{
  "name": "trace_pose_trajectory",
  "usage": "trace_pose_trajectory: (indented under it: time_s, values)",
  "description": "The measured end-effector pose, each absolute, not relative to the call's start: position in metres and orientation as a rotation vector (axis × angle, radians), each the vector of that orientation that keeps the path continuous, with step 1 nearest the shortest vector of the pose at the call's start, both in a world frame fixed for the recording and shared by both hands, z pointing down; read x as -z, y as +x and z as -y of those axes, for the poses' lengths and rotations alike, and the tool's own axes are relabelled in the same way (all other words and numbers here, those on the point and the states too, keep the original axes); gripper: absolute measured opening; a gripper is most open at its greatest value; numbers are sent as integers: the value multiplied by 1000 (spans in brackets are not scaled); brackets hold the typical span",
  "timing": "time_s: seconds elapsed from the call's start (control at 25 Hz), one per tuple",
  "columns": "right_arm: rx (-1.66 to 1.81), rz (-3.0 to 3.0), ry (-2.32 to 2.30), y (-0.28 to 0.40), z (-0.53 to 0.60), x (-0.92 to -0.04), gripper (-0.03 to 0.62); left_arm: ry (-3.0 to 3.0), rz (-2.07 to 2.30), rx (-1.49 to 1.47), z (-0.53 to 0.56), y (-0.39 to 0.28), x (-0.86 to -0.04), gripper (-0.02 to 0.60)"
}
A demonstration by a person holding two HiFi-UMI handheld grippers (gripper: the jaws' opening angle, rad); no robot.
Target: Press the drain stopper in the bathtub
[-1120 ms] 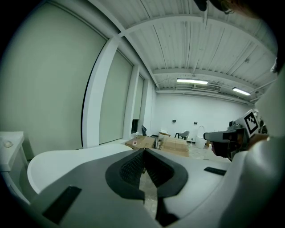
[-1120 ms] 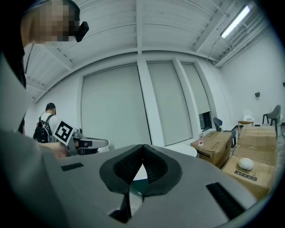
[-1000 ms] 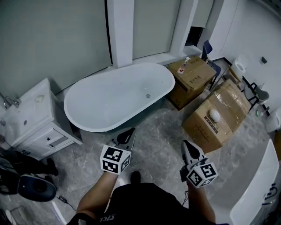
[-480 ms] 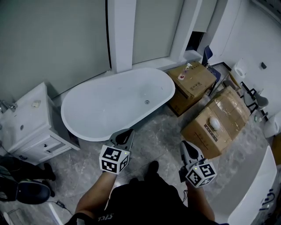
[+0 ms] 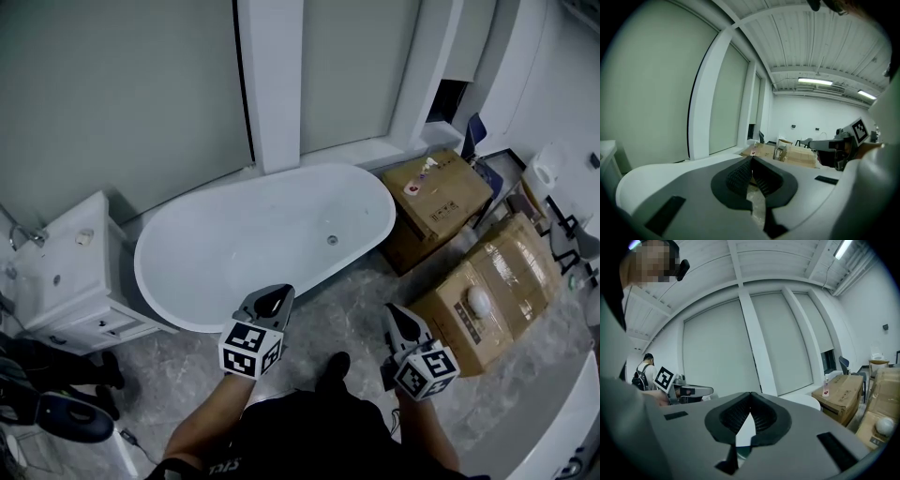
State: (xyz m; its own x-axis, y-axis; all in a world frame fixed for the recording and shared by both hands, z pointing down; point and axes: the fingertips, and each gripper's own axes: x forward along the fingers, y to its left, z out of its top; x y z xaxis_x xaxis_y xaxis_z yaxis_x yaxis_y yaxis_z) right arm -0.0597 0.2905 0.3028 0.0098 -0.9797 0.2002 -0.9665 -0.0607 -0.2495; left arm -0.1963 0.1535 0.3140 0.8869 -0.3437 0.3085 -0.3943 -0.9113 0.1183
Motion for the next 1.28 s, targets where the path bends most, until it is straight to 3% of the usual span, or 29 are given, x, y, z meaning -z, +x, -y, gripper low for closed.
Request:
trace_pose_trajectory:
  time_s: [0.52,1.28]
  values:
    - [549,-2133,-2148,125,-222,-314,14,2903,551,-488,-98,1,-303,14]
    - [650,-2114,-2219,232,-103,-337,15,2870,501,-473,36,117,-327,14]
